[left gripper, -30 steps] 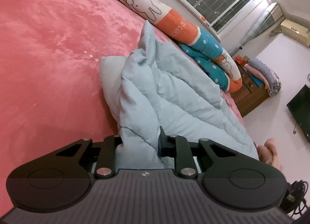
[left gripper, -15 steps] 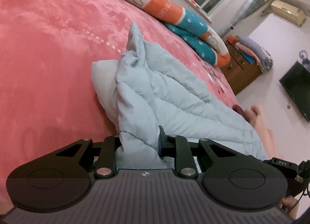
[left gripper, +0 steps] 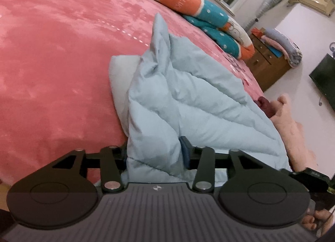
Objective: Fold large clothes
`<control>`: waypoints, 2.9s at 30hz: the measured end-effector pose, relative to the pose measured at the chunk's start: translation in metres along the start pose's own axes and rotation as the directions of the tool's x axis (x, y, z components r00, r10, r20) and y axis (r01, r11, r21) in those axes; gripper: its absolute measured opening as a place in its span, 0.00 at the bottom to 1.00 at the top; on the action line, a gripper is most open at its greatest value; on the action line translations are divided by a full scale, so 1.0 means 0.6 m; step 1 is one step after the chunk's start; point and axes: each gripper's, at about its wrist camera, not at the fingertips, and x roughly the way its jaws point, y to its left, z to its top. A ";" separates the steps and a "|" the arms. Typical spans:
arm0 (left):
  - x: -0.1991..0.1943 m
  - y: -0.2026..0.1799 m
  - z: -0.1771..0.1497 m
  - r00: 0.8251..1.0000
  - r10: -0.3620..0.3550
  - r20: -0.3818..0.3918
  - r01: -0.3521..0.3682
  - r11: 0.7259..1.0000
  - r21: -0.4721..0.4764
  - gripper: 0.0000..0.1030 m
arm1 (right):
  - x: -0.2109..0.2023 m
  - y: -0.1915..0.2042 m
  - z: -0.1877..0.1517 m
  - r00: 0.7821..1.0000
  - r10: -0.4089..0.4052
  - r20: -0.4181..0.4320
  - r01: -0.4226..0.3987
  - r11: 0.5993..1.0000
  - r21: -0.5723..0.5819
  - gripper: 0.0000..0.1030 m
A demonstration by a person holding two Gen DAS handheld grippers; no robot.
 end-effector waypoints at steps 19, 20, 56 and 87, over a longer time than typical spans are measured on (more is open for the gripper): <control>-0.046 -0.142 0.050 0.976 -0.014 0.215 -0.062 0.938 0.341 0.62 | 0.012 0.083 0.009 0.958 0.139 0.250 -0.042 0.933 -0.356 0.80; -0.031 -0.154 0.051 0.978 -0.025 0.206 -0.050 0.936 0.349 0.62 | 0.021 0.089 0.010 0.959 0.134 0.251 -0.033 0.928 -0.371 0.81; 0.251 -0.084 0.118 0.940 0.241 0.241 -0.309 0.901 0.304 0.76 | 0.308 0.172 0.009 0.988 -0.066 0.137 0.143 0.715 -0.684 0.92; 0.248 -0.086 0.124 0.946 0.260 0.195 -0.309 0.904 0.296 0.95 | 0.317 0.183 0.008 0.981 -0.075 0.176 0.180 0.676 -0.715 0.99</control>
